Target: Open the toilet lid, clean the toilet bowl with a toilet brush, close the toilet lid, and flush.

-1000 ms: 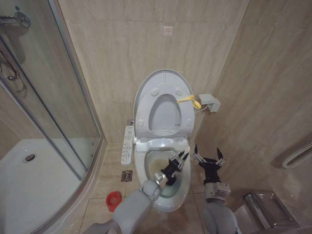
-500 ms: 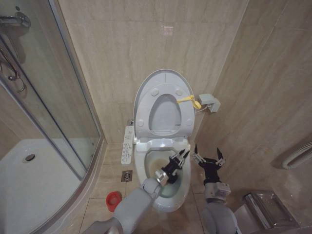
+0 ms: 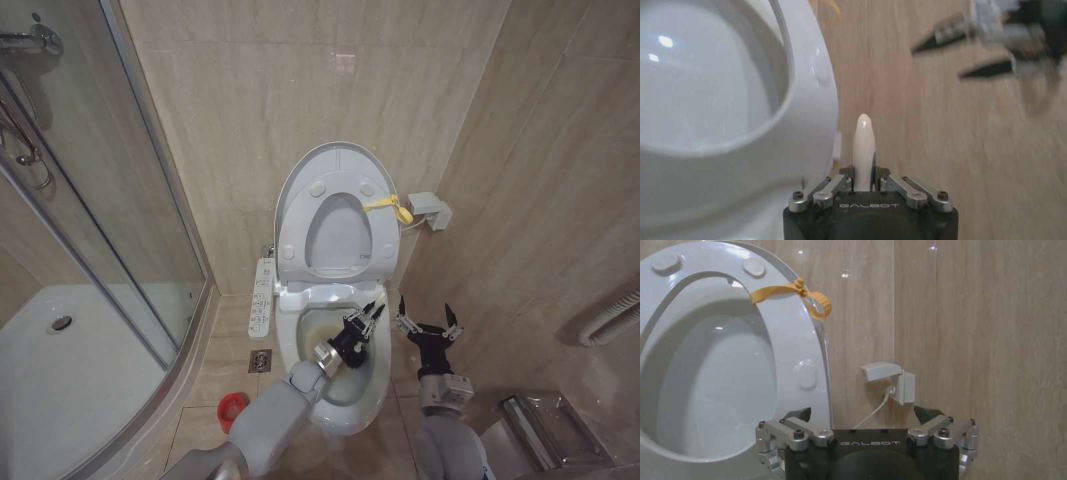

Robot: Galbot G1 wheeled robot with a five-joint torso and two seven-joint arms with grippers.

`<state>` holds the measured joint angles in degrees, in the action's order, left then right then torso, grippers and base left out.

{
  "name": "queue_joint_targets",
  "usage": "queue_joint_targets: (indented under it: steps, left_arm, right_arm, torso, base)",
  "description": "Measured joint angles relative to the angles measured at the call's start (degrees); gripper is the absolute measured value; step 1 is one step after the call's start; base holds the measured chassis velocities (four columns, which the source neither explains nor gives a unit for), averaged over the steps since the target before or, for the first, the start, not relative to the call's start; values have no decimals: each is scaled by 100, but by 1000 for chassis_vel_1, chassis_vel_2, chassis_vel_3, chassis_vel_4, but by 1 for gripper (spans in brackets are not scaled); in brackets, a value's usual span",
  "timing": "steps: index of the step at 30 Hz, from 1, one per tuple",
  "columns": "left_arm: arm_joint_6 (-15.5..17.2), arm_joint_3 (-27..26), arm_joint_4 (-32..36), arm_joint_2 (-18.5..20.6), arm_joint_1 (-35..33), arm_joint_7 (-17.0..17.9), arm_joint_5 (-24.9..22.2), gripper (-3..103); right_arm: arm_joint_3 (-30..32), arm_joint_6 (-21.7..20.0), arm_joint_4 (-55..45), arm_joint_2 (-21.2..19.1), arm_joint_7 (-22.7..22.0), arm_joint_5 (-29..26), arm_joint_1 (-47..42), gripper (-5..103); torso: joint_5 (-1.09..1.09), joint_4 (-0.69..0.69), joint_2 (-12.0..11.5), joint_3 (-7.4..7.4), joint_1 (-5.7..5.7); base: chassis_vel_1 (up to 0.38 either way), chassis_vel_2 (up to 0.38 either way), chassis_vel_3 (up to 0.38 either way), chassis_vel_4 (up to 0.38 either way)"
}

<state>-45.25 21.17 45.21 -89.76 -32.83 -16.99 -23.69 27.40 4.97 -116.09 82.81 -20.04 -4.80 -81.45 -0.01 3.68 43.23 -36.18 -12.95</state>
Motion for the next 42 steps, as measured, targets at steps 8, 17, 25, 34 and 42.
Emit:
queue_joint_targets:
  steps: [8,17,25,34,42]
  left_arm:
    - [-35,-87,-126,-79,-34,-9,242,19]
    - [33,-122,-120,-211,-63,-22,170,19]
    - [-24,-280,92,247,-293,-39,322,19]
    - [93,-285,1244,1369,-895,165,219,19]
    - [94,-508,1754,1779,-1321,164,143,19]
  right_arm:
    - [0,0,0,0,0,0,0,100]
    - [0,0,0,0,0,0,0,100]
    - [0,0,0,0,0,0,0,100]
    - [0,0,0,0,0,0,0,100]
    - [0,0,0,0,0,0,0,100]
  torso:
    - [1,-1,0,0,0]
    - [-1,1,0,0,0]
    - [0,-1,0,0,0]
    - [-1,-2,0,0,0]
    - [-1,0,0,0,0]
  base:
    - [0,0,0,0]
    - [0,0,0,0]
    - [0,0,0,0]
    - [0,0,0,0]
    - [0,0,0,0]
